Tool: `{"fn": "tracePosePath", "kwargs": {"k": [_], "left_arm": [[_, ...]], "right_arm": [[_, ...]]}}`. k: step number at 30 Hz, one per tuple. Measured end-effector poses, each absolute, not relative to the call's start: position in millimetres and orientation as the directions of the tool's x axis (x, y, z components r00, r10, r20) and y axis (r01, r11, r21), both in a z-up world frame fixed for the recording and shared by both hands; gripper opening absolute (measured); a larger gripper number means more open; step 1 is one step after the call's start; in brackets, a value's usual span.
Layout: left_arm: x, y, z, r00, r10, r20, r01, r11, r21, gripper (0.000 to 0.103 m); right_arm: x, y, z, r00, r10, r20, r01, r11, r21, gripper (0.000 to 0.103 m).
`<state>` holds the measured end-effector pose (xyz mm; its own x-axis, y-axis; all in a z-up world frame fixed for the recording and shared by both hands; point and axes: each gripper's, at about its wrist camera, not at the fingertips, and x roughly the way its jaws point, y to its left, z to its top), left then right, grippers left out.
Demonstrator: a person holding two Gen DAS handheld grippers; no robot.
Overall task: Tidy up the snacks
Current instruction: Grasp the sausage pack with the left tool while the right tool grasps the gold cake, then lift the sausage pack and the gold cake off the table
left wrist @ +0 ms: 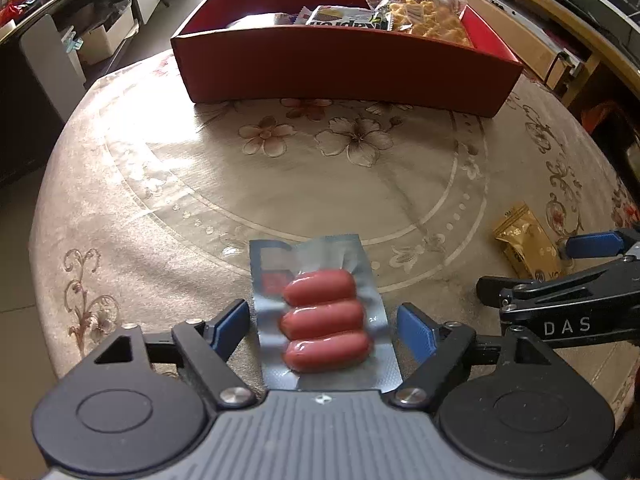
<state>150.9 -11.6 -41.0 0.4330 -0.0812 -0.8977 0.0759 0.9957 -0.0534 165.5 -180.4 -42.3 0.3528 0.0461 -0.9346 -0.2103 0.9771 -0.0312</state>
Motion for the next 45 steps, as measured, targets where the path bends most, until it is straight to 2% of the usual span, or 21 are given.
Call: {"fn": "tracePosePath", "kwargs": {"k": [4,6,7,8,10,14,24,32,36,38,39,42,45], "left_arm": [[150,-11,-41,0.435,-0.075,-0.897,0.071,0.996,-0.049,0.080],[150,-14,-40,0.435,-0.043,-0.899,0.064,0.998,-0.017,0.070],[149,-14,-39,0.434,-0.039,-0.900,0.064,0.998,-0.012,0.069],[149,-13,-38,0.429,-0.044,-0.902,0.060,0.998,-0.020,0.069],[148,-10,-37,0.420,-0.064,-0.905,0.049,0.998,-0.048,0.068],[142,-5,-34,0.414,-0.090,-0.906,0.037,0.996,-0.081,0.068],[128,0,-24,0.416,-0.137,-0.899,0.030,0.990,-0.136,0.068],[126,4,-35,0.380,-0.127,-0.916,0.023,0.992,-0.128,0.068],[130,6,-33,0.394,-0.126,-0.911,-0.009,0.990,-0.141,0.070],[134,6,-34,0.399,-0.126,-0.908,-0.022,0.989,-0.146,0.073],[135,4,-34,0.404,-0.111,-0.908,-0.016,0.992,-0.128,0.072],[131,-6,-36,0.421,-0.054,-0.905,0.002,0.998,-0.059,0.071],[130,-9,-35,0.426,-0.043,-0.904,0.010,0.999,-0.043,0.067]], "right_arm": [[164,-179,-41,0.362,0.044,-0.931,-0.215,0.976,-0.038,0.103],[161,-175,-39,0.371,0.043,-0.927,-0.221,0.974,-0.043,0.097],[158,-173,-36,0.380,0.046,-0.924,-0.231,0.972,-0.046,0.089],[154,-169,-32,0.392,0.050,-0.919,-0.248,0.967,-0.053,0.076],[146,-165,-27,0.392,0.071,-0.917,-0.265,0.964,-0.038,0.061],[138,-161,-23,0.393,0.071,-0.917,-0.265,0.963,-0.039,0.051],[117,-167,-9,0.422,0.101,-0.901,-0.222,0.975,0.005,0.048],[107,-168,-16,0.395,0.087,-0.914,-0.205,0.979,0.004,0.049],[110,-164,-22,0.387,0.063,-0.920,-0.205,0.979,-0.019,0.059],[114,-164,-22,0.388,0.065,-0.919,-0.202,0.979,-0.016,0.075],[117,-165,-22,0.390,0.064,-0.919,-0.199,0.980,-0.016,0.076],[124,-160,-27,0.391,0.039,-0.919,-0.203,0.978,-0.044,0.073],[123,-156,-24,0.399,0.049,-0.916,-0.223,0.974,-0.045,0.057]]}}
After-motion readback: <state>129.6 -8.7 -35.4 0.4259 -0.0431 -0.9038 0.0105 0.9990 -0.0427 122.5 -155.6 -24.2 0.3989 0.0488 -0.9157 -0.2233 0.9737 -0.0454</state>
